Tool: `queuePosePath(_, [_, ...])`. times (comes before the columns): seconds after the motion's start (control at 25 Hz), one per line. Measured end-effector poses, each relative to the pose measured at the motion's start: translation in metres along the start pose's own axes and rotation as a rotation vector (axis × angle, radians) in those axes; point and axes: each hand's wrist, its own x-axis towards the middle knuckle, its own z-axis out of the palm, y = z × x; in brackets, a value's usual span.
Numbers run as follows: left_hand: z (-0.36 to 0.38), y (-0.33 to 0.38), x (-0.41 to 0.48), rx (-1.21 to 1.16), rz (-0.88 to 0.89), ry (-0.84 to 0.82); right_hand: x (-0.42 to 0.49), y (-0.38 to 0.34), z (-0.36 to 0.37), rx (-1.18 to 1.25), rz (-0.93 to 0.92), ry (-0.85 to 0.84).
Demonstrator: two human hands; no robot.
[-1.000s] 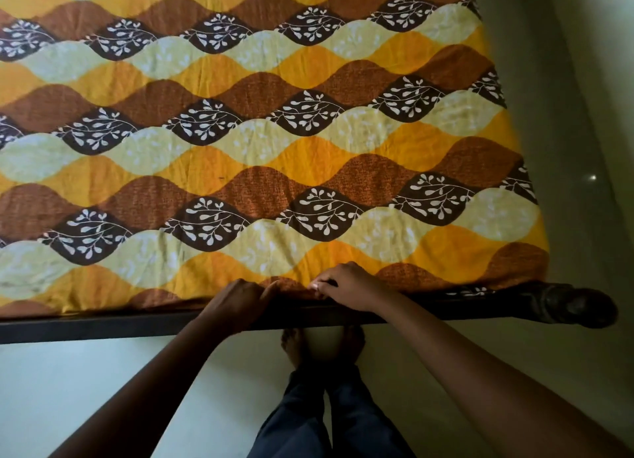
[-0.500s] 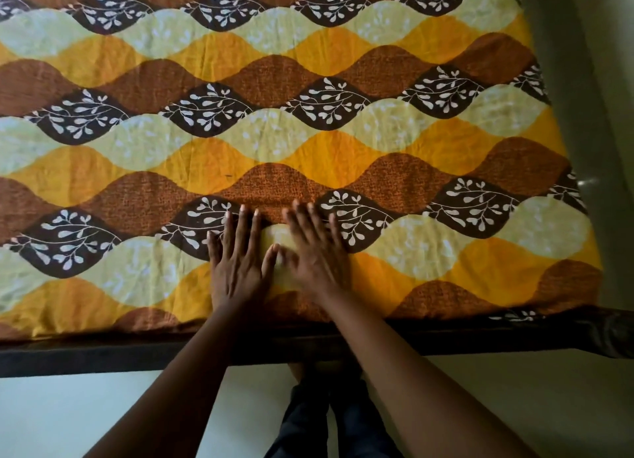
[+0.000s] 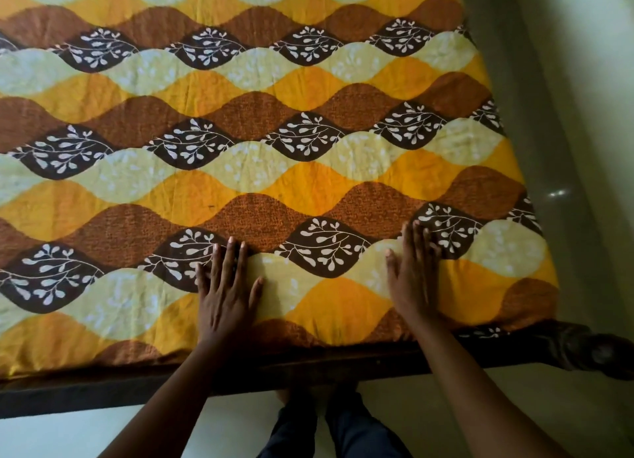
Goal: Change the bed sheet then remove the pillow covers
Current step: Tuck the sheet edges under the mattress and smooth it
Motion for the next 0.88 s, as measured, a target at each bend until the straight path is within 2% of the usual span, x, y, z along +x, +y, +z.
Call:
queuePosePath(0.08, [0.001,0.017,0.008,-0.057,0.012,0.055,0.014,-0.053,0.009,0.108,-0.190,-0.015])
queuePosePath(0.16, [0.005,0.040,0.027,-0.112,-0.005,0.113,0.043,-0.107,0.022,0.176,-0.388,-0.118])
queuePosePath(0.24, [0.008,0.061,0.053,-0.148,-0.026,0.173,0.085,-0.136,0.030,0.117,-0.482,-0.191])
queuePosePath(0.36, [0.012,0.089,0.095,-0.171,-0.036,0.208,0.156,-0.111,0.031,-0.018,-0.443,-0.175])
queuePosePath(0.48, [0.017,0.132,0.145,-0.116,0.021,0.204,0.220,-0.048,0.014,-0.091,-0.419,-0.098])
queuePosePath(0.72, [0.031,0.222,0.250,-0.035,0.141,0.162,0.316,0.063,-0.027,-0.148,-0.244,-0.013])
queuePosePath(0.8, [0.037,0.240,0.272,-0.020,0.129,0.146,0.342,0.077,-0.037,-0.134,-0.210,-0.018])
queuePosePath(0.88, [0.043,0.246,0.282,0.028,0.111,0.135,0.368,0.054,-0.043,-0.027,-0.247,0.007])
